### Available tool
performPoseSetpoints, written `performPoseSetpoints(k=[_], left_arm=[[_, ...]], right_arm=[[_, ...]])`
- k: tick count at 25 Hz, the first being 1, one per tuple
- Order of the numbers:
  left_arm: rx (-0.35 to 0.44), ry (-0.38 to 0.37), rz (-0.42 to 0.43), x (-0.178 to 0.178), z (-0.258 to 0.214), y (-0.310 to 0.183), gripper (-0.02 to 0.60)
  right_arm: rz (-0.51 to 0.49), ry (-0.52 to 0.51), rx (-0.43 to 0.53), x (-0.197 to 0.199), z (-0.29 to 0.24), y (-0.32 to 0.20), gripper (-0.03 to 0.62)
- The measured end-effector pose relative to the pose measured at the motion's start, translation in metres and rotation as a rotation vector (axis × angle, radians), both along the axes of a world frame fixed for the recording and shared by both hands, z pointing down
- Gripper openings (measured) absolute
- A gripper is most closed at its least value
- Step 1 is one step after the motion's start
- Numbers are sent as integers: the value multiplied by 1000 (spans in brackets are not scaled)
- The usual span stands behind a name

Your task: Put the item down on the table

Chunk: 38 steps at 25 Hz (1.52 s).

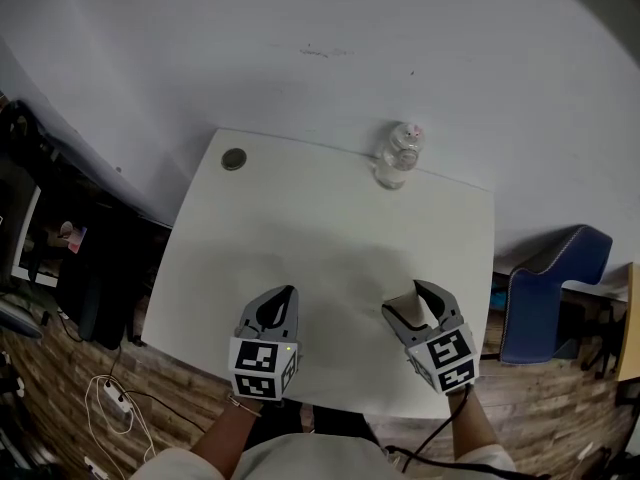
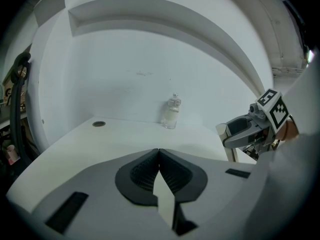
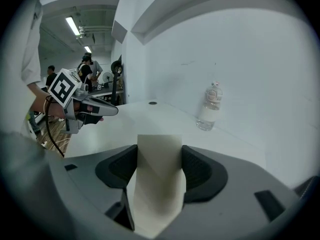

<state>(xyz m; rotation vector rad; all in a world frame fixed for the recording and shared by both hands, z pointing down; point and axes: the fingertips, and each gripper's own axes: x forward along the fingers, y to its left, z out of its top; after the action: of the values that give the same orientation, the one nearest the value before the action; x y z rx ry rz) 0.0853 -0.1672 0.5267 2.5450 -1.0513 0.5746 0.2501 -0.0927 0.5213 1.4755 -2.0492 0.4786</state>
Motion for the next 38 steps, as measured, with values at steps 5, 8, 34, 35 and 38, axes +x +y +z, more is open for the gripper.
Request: performPoseSetpoints(k=[5,8,34,35,38], left_arm=[[-15,0,-10,-1,5,-2,18],[-19,2,-13,-1,6,-3,18],[-80,-7,-110,-39,29,6,18],[-83,-8,-115,-41,31,7,18],[-89,-11,-131,-47,34,10,18]], right_arm=[[-45,35,-1,-8,3,-3,295],[-82,58,-5,-14,5,-5,295],[-303,160,-94,-56,47,-14,294],[-308,161,-96,-58,49,-14,293],[-324,166,-103,-61,54,-14,293]])
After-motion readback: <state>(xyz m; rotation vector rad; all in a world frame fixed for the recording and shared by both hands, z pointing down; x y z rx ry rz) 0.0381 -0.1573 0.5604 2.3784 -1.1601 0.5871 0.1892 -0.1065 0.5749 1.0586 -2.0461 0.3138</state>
